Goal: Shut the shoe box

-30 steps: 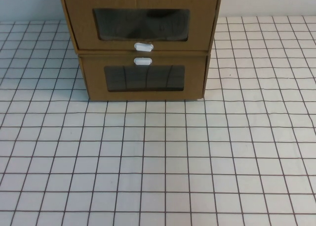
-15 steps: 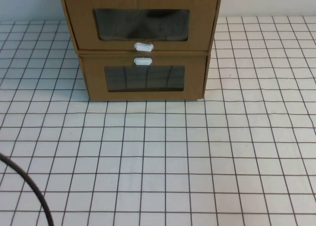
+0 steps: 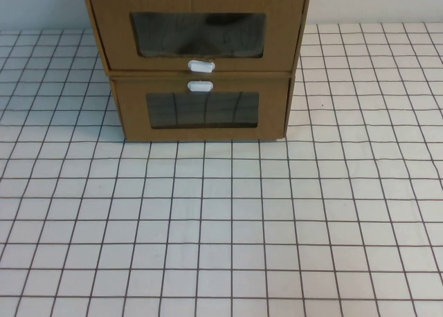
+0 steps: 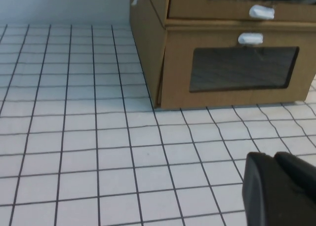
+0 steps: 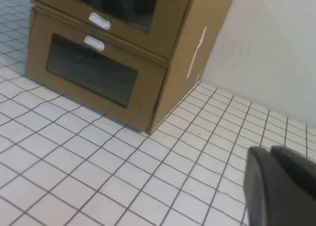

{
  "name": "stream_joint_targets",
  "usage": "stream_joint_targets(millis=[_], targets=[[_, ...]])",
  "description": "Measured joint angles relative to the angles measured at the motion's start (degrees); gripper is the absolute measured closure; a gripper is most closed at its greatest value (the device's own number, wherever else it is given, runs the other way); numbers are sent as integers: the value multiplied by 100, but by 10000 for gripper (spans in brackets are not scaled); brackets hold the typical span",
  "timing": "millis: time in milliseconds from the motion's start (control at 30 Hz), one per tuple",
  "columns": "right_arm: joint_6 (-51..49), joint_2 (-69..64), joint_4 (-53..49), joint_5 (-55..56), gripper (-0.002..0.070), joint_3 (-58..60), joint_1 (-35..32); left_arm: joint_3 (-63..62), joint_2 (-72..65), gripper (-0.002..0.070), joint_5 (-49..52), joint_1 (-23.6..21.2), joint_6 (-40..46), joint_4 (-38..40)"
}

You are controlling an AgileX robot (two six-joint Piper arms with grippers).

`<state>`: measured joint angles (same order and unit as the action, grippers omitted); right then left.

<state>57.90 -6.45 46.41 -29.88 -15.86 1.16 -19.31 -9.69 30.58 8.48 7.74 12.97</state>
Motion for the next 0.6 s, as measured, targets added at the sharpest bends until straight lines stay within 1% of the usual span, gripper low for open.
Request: stream_joint_targets(millis=[333,600], targets=[[0,0,676,-51,691,0,0,25,25,677,-86,0,-12,0],[0,0,750,-413,691,0,0,25,25,677,-86,0,-21,0]])
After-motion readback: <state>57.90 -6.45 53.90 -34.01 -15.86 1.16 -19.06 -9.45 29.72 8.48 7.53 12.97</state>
